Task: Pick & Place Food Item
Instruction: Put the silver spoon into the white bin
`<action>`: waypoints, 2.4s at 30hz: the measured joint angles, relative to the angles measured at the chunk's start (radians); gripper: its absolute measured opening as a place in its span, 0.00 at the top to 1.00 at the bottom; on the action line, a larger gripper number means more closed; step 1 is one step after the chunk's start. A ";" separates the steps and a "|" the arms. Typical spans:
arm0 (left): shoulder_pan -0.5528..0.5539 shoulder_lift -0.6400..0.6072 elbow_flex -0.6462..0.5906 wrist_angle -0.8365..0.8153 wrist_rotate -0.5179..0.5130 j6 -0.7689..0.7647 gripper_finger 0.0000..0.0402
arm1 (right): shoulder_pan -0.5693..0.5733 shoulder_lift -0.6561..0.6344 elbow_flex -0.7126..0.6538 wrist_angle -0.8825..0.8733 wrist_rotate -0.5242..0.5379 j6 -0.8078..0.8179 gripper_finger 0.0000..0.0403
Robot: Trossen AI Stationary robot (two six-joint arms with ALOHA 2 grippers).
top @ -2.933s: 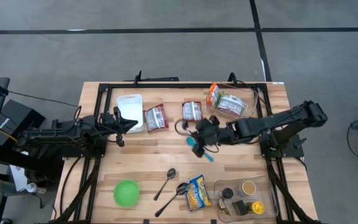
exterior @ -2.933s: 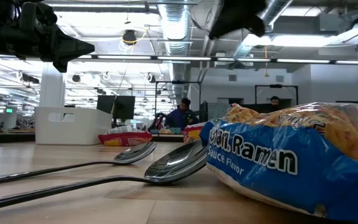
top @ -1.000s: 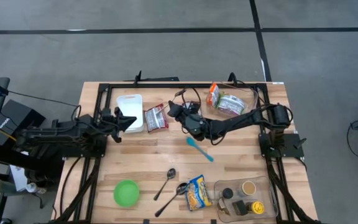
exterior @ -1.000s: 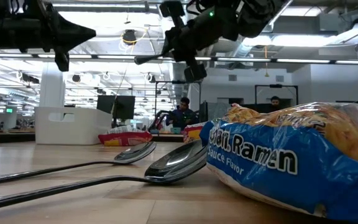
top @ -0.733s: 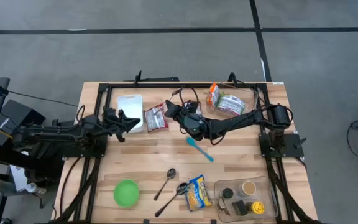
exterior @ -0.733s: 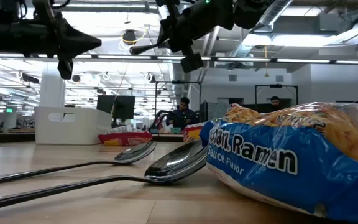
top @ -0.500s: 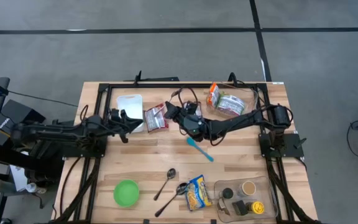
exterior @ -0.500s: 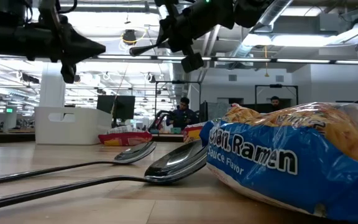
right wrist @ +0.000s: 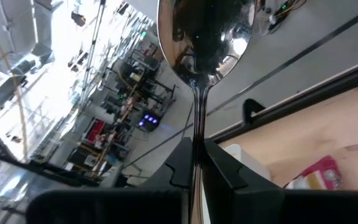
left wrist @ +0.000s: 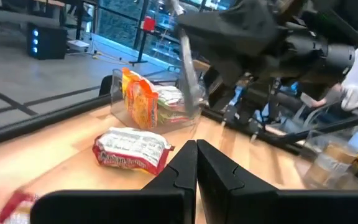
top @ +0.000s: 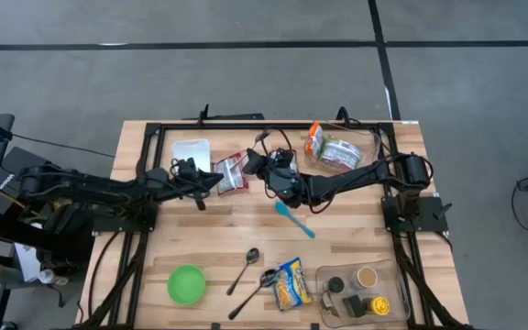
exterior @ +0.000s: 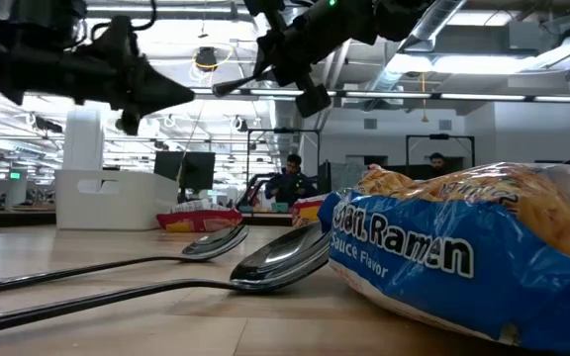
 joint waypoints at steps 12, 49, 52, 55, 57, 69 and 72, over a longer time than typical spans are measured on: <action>0.000 0.148 0.076 -0.008 0.016 0.048 0.81 | 0.000 0.001 0.000 -0.006 0.007 0.000 0.97; 0.001 0.282 0.160 0.053 -0.056 0.154 0.61 | 0.004 0.001 0.000 -0.039 0.005 0.027 0.97; 0.001 0.267 0.160 0.060 -0.069 0.154 0.63 | 0.007 0.001 0.000 -0.042 0.005 0.027 0.97; 0.001 0.262 0.160 0.061 -0.089 0.152 0.65 | 0.010 0.001 0.000 -0.062 0.004 0.027 0.97; 0.001 0.262 0.160 0.062 -0.093 0.147 0.66 | 0.014 0.001 0.000 -0.072 0.005 0.027 0.97; 0.001 0.266 0.160 0.063 -0.094 0.143 0.74 | 0.020 0.001 0.000 -0.072 0.006 0.027 0.97; 0.001 0.266 0.160 0.063 -0.094 0.143 0.77 | 0.020 0.001 0.000 -0.062 0.006 0.027 0.97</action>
